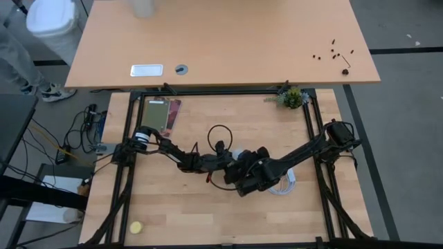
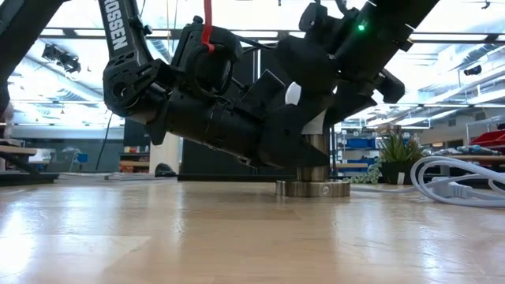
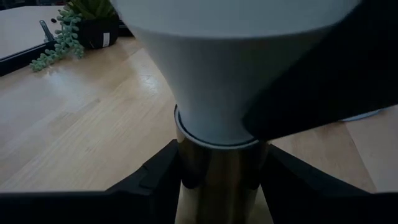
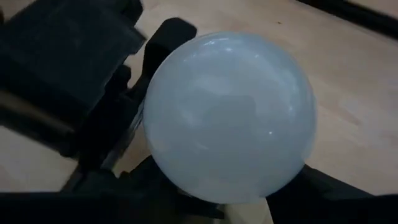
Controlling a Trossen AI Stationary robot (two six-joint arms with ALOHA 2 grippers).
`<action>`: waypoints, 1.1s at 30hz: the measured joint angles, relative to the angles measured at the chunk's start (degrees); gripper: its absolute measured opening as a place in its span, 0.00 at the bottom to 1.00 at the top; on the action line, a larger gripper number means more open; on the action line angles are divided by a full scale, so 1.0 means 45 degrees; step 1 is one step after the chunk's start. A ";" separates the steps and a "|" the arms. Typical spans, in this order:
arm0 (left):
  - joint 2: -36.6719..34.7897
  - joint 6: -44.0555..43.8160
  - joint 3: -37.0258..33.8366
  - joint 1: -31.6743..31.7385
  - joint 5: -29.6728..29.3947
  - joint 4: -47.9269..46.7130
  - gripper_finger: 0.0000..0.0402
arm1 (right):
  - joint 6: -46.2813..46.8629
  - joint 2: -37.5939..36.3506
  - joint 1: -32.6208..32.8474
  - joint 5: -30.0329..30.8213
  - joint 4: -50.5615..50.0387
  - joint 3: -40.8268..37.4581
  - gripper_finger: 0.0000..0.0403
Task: Screw lightbulb
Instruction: Remove the white lightbulb from the desk lamp
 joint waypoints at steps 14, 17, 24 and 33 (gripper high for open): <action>0.0005 0.0484 0.0000 0.0010 0.0547 -0.0096 0.47 | -0.7398 -0.0423 -0.0651 -0.3420 -0.0667 0.0053 0.53; 0.0005 0.0684 0.0005 0.0010 0.0581 -0.0096 0.47 | -0.8583 -0.0820 -0.0889 -0.4280 -0.0900 0.0044 0.53; 0.0005 0.0713 0.0015 0.0005 0.0629 -0.0106 0.47 | -0.9192 -0.1989 -0.1117 -0.5832 -0.1399 0.0029 0.55; 0.0005 0.0704 0.0015 0.0005 0.0636 -0.0101 0.47 | -0.6389 -0.2549 -0.2175 -0.8092 -0.1240 0.0034 0.70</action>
